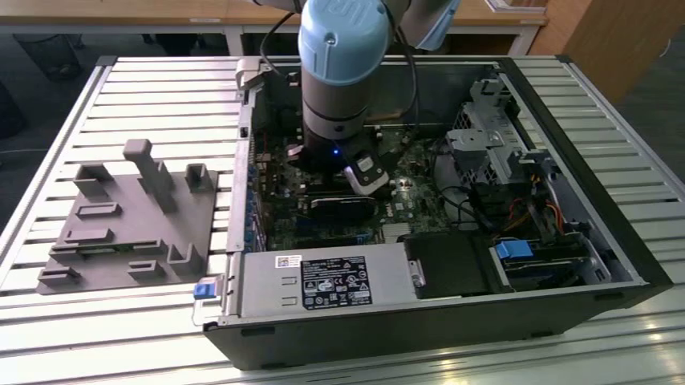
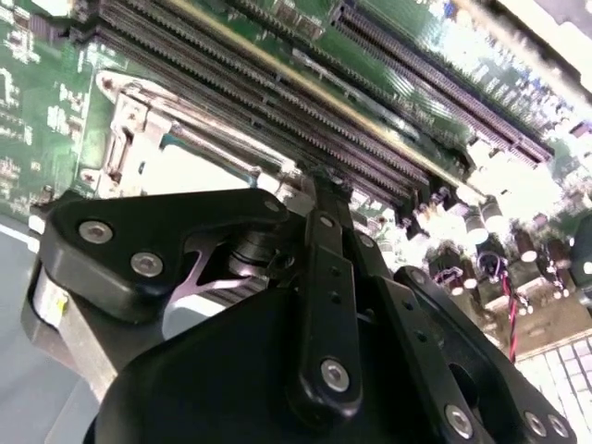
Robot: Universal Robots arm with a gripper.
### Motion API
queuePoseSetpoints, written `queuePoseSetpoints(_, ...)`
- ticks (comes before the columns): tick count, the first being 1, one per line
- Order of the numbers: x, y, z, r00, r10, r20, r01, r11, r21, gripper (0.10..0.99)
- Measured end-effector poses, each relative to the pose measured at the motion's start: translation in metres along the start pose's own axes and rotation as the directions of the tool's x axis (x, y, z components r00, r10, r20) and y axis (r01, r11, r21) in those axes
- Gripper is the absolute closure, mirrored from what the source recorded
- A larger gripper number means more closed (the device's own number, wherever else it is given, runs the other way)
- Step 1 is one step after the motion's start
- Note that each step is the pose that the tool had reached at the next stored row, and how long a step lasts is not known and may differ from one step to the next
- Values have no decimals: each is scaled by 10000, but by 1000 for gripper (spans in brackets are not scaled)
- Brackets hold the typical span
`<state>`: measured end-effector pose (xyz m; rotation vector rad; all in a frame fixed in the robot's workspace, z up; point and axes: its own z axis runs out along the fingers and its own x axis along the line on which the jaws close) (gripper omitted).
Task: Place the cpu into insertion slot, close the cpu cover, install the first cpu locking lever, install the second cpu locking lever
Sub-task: 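Install the second cpu locking lever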
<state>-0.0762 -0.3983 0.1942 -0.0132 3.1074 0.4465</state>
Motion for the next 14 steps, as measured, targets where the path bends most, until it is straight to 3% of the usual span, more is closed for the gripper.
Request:
queuePoseSetpoints(7,0,25,-89,10000,0,-2,0,10000,-25,980)
queuePoseSetpoints(14,0,33,-113,10000,-1,0,1,10000,-28,980)
